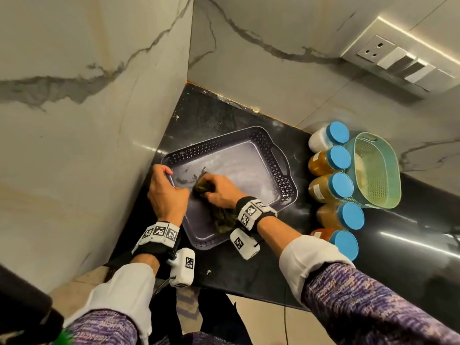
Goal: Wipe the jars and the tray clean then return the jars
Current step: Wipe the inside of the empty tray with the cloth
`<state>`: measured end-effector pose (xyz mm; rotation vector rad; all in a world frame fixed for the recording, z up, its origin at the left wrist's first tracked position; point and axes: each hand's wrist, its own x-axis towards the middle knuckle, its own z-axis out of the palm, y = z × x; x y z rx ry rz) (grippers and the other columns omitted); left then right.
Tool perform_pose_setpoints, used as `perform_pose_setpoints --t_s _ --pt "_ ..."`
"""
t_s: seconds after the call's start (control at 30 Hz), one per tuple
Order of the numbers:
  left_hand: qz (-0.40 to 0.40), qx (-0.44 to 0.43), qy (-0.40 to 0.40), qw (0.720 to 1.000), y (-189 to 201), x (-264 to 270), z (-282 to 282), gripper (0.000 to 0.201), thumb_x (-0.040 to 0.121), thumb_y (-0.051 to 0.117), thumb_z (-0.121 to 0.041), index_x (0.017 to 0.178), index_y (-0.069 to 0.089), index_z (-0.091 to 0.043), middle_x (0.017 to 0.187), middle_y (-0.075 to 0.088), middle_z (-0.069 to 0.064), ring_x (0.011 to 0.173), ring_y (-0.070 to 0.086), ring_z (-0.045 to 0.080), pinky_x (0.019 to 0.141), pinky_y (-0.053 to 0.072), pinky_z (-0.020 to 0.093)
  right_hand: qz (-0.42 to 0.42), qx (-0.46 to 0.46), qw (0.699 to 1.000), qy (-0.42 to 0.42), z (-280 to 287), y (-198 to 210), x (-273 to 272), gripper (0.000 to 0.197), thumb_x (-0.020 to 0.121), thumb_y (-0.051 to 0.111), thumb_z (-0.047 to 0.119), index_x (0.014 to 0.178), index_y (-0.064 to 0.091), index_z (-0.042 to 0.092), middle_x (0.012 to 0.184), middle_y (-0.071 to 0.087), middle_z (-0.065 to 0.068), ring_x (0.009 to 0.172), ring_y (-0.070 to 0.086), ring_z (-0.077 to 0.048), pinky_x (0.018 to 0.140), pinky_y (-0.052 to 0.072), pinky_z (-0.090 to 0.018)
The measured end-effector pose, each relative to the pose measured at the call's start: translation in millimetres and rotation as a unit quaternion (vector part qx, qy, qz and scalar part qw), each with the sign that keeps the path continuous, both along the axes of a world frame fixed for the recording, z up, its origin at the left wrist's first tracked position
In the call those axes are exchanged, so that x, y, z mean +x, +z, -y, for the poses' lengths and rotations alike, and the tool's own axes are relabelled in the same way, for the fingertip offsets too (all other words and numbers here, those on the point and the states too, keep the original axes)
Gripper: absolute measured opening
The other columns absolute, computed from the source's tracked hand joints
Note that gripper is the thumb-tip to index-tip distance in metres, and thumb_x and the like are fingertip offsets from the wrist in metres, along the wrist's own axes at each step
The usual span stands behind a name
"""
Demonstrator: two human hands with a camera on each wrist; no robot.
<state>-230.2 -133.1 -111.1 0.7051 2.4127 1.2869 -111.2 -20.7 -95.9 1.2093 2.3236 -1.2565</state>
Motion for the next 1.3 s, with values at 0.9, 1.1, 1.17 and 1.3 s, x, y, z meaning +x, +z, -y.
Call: perform_pose_setpoints --t_s 0.9,1.1,1.17,1.3 --pt "0.032 -0.017 -0.063 0.997 3 -10 -2 0.045 0.064 0.058 0.014 0.098 0.045 -0.013 0.076 0.055 0.008 0.061 0.046 0.024 0.060 0.033 0.033 -0.018 0.050 0.962 -0.268 -88 -18 -1 0.013 0.091 0.073 0.011 0.103 0.076 0.005 0.098 0.077 -0.010 0.091 0.065 -0.018 0.083 0.052 -0.031" --pt "0.022 -0.013 -0.073 0.997 0 -12 -2 0.045 0.065 0.060 0.010 0.101 0.045 -0.012 0.079 0.057 0.009 0.067 0.050 0.031 0.061 0.037 0.037 -0.012 0.012 0.990 -0.141 -41 -29 -54 0.021 0.087 0.070 0.014 0.107 0.076 0.014 0.105 0.079 -0.010 0.102 0.073 -0.029 0.094 0.059 -0.042" --pt "0.016 -0.007 -0.071 0.997 1 -11 -2 0.042 0.067 0.059 0.010 0.101 0.046 -0.010 0.081 0.056 0.007 0.070 0.048 0.029 0.063 0.034 0.036 -0.014 0.002 0.997 -0.081 -23 -21 -69 0.027 0.086 0.067 0.010 0.112 0.075 0.012 0.109 0.078 -0.011 0.104 0.072 -0.028 0.089 0.057 -0.034" --pt "0.019 0.005 -0.053 0.998 5 -10 -4 0.036 0.070 0.057 0.010 0.100 0.047 -0.008 0.082 0.053 0.008 0.074 0.045 0.028 0.068 0.032 0.038 0.003 -0.001 1.000 0.028 -5 -9 -81 0.028 0.083 0.066 0.004 0.110 0.073 0.007 0.105 0.077 -0.017 0.101 0.070 -0.033 0.078 0.049 -0.030"
